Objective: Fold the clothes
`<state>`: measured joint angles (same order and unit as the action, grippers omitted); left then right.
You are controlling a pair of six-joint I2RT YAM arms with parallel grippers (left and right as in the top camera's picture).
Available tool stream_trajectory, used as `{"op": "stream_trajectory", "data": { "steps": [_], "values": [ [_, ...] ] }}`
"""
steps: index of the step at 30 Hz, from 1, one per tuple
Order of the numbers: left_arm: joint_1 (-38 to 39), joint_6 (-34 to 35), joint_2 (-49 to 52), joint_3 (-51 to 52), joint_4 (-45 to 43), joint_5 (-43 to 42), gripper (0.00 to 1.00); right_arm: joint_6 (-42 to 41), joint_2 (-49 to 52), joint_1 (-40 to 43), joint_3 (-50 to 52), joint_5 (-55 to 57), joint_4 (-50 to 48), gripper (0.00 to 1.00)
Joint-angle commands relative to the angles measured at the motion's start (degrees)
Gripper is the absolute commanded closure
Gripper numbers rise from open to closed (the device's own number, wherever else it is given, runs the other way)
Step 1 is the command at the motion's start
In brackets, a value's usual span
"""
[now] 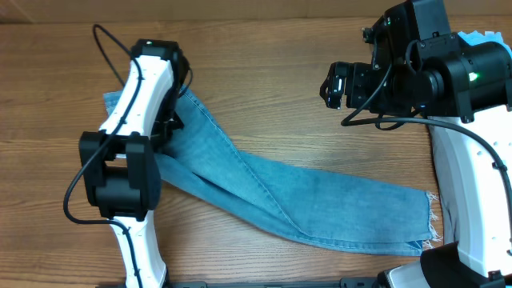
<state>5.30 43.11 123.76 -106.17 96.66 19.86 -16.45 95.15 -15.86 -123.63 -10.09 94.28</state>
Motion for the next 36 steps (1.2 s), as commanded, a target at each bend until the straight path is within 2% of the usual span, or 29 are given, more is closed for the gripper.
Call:
{"op": "stream_trajectory", "data": {
  "steps": [1, 8, 13, 17, 19, 23, 33, 35, 36],
  "values": [
    [-4.7, -0.9, -1.5, 1.9, 0.2, 1.0, 0.96, 0.1, 0.2, -0.2, 0.5, 0.1, -0.1, 0.00],
    [-11.5, -0.7, -8.7, 10.3, 0.2, 1.0, 0.94, -0.2, 0.3, -0.2, 3.5, -1.5, -3.4, 0.00],
    [-12.8, -2.1, -14.1, 14.9, 0.2, -1.0, 0.86, -0.3, 0.3, -0.2, 8.6, -6.8, -6.9, 0.00],
    [-12.8, -2.4, -15.0, 16.9, 0.2, -1.8, 0.84, -0.3, 0.3, -0.2, 12.9, -9.5, -9.3, 0.00],
    [-12.8, -2.4, -15.0, 18.0, 0.2, -2.6, 0.80, -0.3, 0.3, -0.2, 14.9, -10.3, -10.3, 0.00],
    [-12.8, -1.8, -15.0, 19.1, 0.2, -2.9, 0.62, -0.3, 0.3, -0.2, 17.0, -10.7, -11.5, 0.00],
    [-13.6, -0.4, -15.0, 19.1, -0.8, -1.6, 0.61, -0.1, 0.3, -0.3, 17.2, -12.0, -13.2, 0.00],
    [-13.9, 0.3, -15.0, 19.1, -2.4, 0.6, 0.48, -0.1, 0.3, -0.3, 17.2, -12.0, -13.6, 0.00],
    [-14.2, 0.9, -15.0, 19.1, -2.8, 1.4, 0.45, -0.1, 0.3, -0.3, 17.2, -12.1, -13.7, 0.00]
  ]
}}
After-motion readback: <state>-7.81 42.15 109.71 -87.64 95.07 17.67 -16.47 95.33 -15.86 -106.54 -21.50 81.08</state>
